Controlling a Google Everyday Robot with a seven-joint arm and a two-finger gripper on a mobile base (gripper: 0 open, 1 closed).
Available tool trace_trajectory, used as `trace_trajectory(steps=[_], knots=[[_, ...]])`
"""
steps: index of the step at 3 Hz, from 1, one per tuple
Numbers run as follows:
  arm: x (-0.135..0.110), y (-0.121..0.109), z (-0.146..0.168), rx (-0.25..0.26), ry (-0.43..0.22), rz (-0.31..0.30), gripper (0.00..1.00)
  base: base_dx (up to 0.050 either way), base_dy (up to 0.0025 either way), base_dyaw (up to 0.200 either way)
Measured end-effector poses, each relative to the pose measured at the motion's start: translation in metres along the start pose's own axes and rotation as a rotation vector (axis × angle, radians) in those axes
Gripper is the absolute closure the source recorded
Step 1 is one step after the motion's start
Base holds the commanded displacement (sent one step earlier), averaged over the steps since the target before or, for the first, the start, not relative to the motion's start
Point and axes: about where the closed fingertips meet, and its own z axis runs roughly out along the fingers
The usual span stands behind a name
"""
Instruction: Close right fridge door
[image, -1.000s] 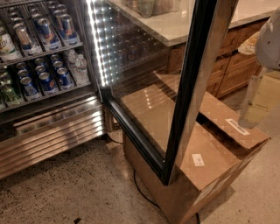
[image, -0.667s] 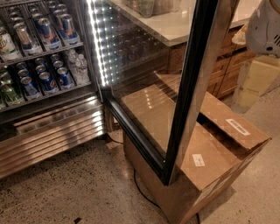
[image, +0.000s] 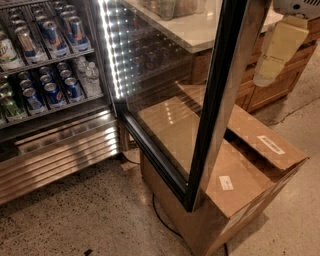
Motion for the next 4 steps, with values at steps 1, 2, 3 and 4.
trace_trajectory(steps=[1,2,3,4], knots=[[0.0,0.0,0.0,0.0,0.0,0.0,0.0,0.0,0.0,0.0],[0.001,0.001,0.0,0.003,0.001,0.002,0.0,0.0,0.0,0.0],[0.008,-0.003,0.004,-0.006,0.011,0.024,0.0,0.0,0.0,0.0],[0.018,-0.021,0.039,-0.028,0.021,0.072,0.0,0.0,0.0,0.0]])
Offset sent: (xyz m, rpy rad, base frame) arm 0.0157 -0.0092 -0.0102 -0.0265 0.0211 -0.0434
